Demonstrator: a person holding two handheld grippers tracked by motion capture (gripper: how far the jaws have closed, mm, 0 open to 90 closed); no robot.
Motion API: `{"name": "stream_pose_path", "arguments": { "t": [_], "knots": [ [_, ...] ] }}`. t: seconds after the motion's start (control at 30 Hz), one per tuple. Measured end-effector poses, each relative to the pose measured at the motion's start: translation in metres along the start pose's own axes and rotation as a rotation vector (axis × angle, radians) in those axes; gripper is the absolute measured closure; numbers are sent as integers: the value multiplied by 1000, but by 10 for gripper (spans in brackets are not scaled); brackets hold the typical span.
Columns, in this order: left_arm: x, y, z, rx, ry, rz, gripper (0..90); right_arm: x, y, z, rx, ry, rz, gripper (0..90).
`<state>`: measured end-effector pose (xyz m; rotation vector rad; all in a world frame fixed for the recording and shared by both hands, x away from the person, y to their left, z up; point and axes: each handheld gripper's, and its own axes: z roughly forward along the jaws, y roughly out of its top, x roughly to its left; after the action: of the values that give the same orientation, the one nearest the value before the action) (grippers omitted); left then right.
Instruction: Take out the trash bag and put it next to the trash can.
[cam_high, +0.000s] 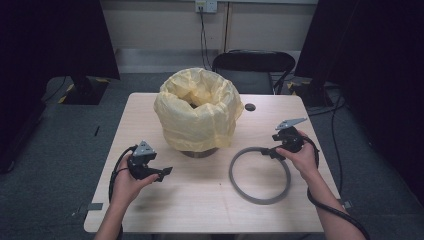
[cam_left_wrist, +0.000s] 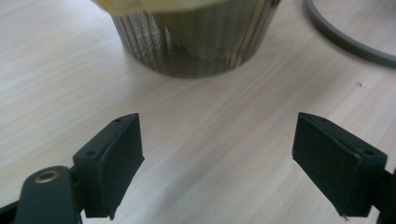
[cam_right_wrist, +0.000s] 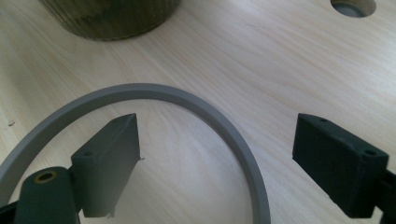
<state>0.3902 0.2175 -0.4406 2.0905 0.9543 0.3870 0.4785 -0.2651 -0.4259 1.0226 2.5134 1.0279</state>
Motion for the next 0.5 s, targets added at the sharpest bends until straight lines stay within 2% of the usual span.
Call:
{"name": "stream_pose_path", "arguments": {
  "t": [0.17, 0.3, 0.5],
  "knots": [
    [4, 13, -2, -23, 12, -2, 157, 5, 11, -1, -14, 11, -25, 143],
    [5, 24, -6, -49, 24, -2, 157, 8, 18, 0, -36, 30, -22, 143],
    [5, 41, -9, -71, 17, 13, 157, 14, 28, 4, -50, 52, -34, 143]
  ]
}}
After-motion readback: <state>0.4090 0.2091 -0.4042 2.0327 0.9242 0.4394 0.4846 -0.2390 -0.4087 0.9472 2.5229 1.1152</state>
